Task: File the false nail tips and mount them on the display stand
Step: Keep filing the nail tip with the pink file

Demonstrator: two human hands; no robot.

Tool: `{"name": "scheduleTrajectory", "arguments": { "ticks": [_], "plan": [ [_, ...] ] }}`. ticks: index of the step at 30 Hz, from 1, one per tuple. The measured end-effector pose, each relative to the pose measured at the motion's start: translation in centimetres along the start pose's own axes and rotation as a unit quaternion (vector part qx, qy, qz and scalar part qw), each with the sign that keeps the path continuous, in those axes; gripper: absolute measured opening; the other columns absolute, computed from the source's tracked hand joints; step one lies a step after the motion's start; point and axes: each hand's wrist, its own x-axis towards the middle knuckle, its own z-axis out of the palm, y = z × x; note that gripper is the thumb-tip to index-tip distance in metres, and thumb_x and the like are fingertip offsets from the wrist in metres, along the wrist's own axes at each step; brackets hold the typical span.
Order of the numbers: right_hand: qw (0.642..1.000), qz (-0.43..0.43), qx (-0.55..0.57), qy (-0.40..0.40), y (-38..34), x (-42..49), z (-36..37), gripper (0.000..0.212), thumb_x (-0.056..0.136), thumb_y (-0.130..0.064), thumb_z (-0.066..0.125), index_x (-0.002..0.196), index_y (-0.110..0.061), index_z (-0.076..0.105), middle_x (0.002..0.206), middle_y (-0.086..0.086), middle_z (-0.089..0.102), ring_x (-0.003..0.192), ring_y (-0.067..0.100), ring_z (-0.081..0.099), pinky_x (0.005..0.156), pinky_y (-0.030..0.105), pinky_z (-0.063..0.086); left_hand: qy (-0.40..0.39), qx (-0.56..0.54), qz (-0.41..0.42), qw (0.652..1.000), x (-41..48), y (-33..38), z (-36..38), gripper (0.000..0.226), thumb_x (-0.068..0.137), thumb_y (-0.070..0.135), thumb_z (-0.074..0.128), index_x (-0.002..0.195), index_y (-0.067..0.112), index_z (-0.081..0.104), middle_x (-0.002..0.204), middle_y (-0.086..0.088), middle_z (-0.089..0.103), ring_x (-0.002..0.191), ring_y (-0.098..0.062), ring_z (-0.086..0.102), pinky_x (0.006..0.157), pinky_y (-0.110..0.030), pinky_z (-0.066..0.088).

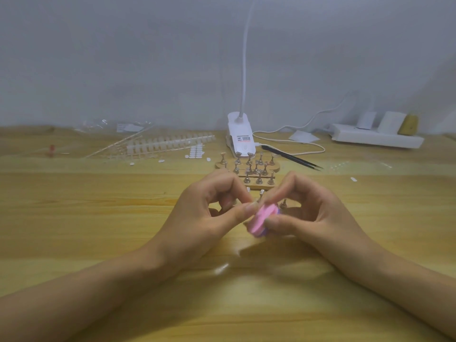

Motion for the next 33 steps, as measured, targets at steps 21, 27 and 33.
{"name": "scheduleTrajectory", "arguments": {
  "ticks": [21,27,33],
  "plan": [
    [1.000,-0.006,-0.003,-0.016,0.3,-0.1,0.0,0.024,0.079,-0.008,0.081,0.087,-0.011,0.059,0.097,0.011,0.071,0.080,0.030,0.075,0.068,0.031,0.060,-0.011,0.021,0.007,1.000,-0.1,0.1,-0.1,0.011,0.079,0.033,0.072,0.073,0.027,0.064,0.071,0.015,0.047,0.070,-0.007,0.047,0.058,-0.036,0.039],
    [0.988,-0.062,-0.002,0.138,-0.5,0.5,-1.6,0.030,0.079,-0.030,0.074,0.095,-0.012,0.055,0.098,0.010,0.075,0.091,0.027,0.075,0.071,0.027,0.059,-0.002,0.001,-0.014,1.000,0.1,-0.3,-0.6,0.020,0.078,0.044,0.073,0.074,0.026,0.065,0.067,0.014,0.047,0.071,-0.007,0.050,0.066,-0.025,0.040],
    [0.963,-0.066,-0.260,-0.023,-0.1,0.4,-1.7,0.024,0.074,-0.027,0.084,0.085,-0.025,0.063,0.095,-0.002,0.073,0.095,0.018,0.070,0.069,0.030,0.057,-0.012,-0.072,-0.046,0.996,0.4,-0.2,-0.7,0.016,0.077,0.032,0.074,0.073,0.016,0.071,0.056,0.017,0.043,0.057,-0.002,0.041,0.061,-0.006,0.036]
  ]
}}
